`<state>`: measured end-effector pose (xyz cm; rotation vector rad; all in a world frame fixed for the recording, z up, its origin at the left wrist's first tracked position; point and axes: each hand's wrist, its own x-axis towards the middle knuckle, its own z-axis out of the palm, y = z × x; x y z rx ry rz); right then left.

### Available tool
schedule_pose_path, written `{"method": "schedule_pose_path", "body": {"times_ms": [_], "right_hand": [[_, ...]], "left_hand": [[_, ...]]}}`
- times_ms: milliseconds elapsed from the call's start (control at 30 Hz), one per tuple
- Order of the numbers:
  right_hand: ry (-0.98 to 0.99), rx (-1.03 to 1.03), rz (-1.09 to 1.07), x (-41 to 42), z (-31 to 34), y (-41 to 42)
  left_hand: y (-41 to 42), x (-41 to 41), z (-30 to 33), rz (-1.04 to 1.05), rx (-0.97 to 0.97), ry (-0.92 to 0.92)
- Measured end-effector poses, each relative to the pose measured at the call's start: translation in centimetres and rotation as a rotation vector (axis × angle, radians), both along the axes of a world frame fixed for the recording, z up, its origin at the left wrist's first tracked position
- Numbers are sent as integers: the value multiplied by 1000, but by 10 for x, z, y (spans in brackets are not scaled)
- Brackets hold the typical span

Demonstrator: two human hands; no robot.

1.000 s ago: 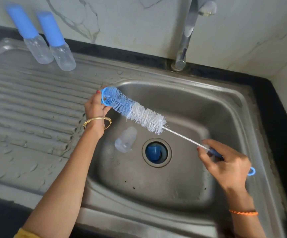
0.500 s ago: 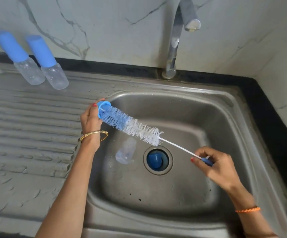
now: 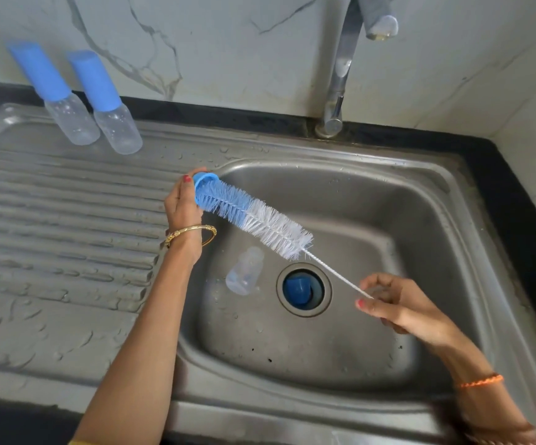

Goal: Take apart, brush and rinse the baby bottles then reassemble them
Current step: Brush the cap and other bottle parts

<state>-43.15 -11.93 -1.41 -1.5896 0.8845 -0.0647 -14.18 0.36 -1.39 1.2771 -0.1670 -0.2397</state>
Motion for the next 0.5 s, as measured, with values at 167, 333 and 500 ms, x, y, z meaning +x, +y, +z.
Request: {"method": "schedule_pose_path", "body": {"times_ms": [167,333,500], "right_hand": [[-69,-958,-322,1,-1,-1],[-124,-1303,-292,-3,13,6],[116,-230,-23,1,34,1]], "left_hand": [[-1,-5,2,45,-6,40],[-4,-8,1,22,-13,15],[-4,-8,-3,-34,7,-35]]}}
